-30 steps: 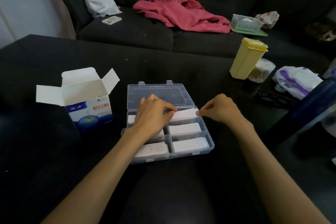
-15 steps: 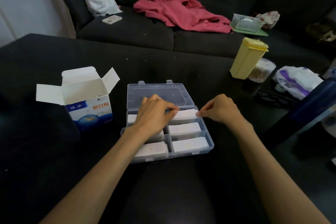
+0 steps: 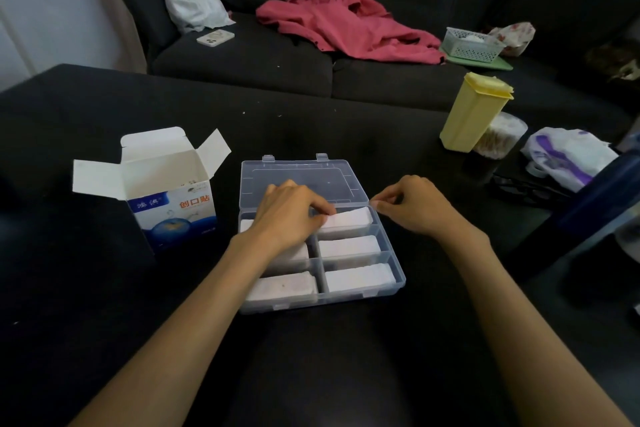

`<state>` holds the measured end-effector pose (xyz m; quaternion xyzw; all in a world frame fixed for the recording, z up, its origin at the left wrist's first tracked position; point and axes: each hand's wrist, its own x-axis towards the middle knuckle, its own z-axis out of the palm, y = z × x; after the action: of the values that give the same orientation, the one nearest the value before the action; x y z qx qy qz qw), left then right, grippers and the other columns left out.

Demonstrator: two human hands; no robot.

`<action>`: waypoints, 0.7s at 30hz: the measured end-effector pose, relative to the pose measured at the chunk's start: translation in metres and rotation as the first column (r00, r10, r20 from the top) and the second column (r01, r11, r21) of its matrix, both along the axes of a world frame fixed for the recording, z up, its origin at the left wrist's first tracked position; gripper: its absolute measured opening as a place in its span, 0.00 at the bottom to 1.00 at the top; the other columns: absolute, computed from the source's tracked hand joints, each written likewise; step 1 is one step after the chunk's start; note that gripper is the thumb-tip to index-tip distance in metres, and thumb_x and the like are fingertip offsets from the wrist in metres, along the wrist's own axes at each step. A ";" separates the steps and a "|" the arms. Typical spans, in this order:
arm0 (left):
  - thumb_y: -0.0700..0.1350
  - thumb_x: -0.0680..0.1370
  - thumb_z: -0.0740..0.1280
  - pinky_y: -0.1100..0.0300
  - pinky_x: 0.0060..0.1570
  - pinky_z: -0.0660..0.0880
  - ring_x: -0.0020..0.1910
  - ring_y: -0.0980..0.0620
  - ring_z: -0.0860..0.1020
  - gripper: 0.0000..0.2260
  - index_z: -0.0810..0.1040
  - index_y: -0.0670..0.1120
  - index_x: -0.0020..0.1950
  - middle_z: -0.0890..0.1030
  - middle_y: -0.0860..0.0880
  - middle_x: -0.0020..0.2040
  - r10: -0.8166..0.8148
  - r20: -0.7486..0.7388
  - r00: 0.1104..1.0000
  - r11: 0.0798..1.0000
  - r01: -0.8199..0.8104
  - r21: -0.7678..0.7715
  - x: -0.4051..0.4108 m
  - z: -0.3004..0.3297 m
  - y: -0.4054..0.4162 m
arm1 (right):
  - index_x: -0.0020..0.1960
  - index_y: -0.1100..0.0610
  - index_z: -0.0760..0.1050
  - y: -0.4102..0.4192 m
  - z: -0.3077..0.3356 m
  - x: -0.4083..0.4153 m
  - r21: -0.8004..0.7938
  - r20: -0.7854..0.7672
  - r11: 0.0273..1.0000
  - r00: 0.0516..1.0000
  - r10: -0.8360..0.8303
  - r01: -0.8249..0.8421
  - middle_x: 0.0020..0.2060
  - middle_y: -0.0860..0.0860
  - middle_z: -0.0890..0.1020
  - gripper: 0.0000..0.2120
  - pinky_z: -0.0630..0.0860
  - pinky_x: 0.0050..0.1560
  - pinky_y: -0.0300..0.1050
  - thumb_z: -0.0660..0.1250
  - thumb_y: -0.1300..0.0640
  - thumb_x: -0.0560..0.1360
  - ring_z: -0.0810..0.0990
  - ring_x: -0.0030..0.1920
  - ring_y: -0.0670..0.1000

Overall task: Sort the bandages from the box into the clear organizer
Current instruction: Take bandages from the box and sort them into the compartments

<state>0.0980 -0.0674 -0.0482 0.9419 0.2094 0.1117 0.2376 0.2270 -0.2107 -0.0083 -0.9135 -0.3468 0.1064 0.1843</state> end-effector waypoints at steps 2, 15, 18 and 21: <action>0.48 0.77 0.67 0.51 0.64 0.65 0.59 0.49 0.73 0.10 0.80 0.56 0.58 0.79 0.51 0.60 -0.016 0.004 1.000 1.000 0.015 0.020 0.000 0.001 0.000 | 0.50 0.54 0.82 0.003 -0.006 -0.003 -0.027 0.046 1.000 0.999 -0.004 0.005 0.42 0.48 0.81 0.07 0.78 0.47 0.43 0.66 0.53 0.76 0.77 0.42 0.46; 0.51 0.75 0.69 0.50 0.59 0.73 0.55 0.48 0.75 0.10 0.81 0.56 0.56 0.80 0.51 0.57 0.016 0.025 1.000 1.000 -0.016 -0.024 0.002 -0.007 -0.001 | 0.52 0.53 0.81 0.003 -0.006 -0.003 0.059 0.008 0.997 0.999 -0.042 0.042 0.33 0.43 0.75 0.08 0.67 0.32 0.34 0.67 0.52 0.75 0.73 0.33 0.43; 0.51 0.75 0.69 0.49 0.57 0.75 0.54 0.48 0.76 0.10 0.81 0.56 0.56 0.80 0.50 0.57 0.013 0.025 1.000 0.999 -0.012 -0.032 0.003 -0.008 -0.001 | 0.51 0.52 0.81 0.004 -0.007 -0.004 0.050 -0.005 0.999 1.000 -0.004 0.005 0.35 0.44 0.77 0.07 0.66 0.32 0.33 0.68 0.54 0.75 0.73 0.32 0.43; 0.52 0.75 0.69 0.49 0.56 0.76 0.54 0.48 0.76 0.11 0.81 0.57 0.57 0.80 0.51 0.58 0.013 0.011 1.000 0.999 -0.012 -0.051 0.002 -0.007 -0.001 | 0.49 0.50 0.80 0.004 -0.006 -0.005 0.079 0.035 0.996 0.999 0.041 -0.043 0.36 0.45 0.77 0.05 0.66 0.34 0.33 0.68 0.54 0.74 0.72 0.33 0.43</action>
<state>0.1001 -0.0683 -0.0553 0.9336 0.2167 0.1133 0.2620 0.2220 -0.2064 -0.0142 -0.8996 -0.3728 0.0811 0.2126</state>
